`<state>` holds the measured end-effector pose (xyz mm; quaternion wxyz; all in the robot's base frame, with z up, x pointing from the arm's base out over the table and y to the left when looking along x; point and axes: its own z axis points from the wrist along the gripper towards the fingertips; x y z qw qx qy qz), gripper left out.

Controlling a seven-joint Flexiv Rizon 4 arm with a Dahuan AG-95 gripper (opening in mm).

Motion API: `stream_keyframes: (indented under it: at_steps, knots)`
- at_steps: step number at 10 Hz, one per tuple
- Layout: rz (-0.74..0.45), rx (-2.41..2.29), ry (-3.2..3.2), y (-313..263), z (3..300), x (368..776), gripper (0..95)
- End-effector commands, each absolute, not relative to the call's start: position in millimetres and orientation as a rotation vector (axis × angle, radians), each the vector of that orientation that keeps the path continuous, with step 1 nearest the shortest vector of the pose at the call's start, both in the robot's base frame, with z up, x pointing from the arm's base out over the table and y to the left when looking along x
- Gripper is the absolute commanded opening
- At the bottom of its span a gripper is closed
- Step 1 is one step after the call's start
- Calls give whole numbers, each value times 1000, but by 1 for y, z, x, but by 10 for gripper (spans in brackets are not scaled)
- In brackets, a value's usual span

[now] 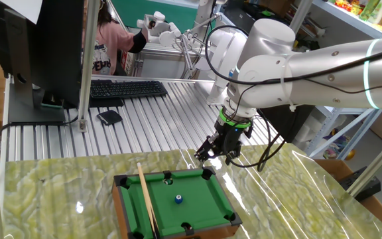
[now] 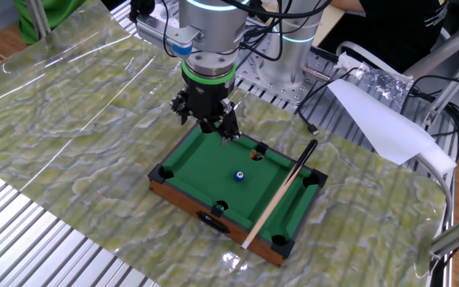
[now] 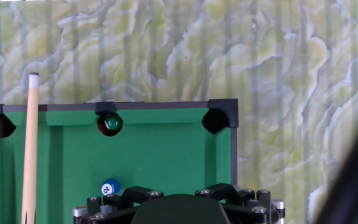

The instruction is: Hit the pool ball

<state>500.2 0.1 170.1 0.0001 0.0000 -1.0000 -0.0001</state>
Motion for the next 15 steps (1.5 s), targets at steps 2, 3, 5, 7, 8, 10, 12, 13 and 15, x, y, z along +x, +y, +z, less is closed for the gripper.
stream_keyframes:
  at_steps: [2, 3, 5, 7, 8, 10, 12, 13, 15]
  knots:
    - [-26, -103, -3157, 0, 170, 500, 0]
    - [-26, -103, -3157, 0, 170, 500, 0]
    - [-26, -104, -3158, 0, 170, 499, 0]
    - [-26, -102, -3158, 0, 170, 499, 0]
    - [-26, -102, -3158, 0, 170, 499, 0]
    - [-26, -101, -3158, 0, 170, 499, 0]
    - [-26, -100, -3160, 0, 170, 499, 0]
    - [-27, -98, -3160, 0, 170, 499, 0]
    - [-27, -90, -3159, 0, 169, 499, 0]
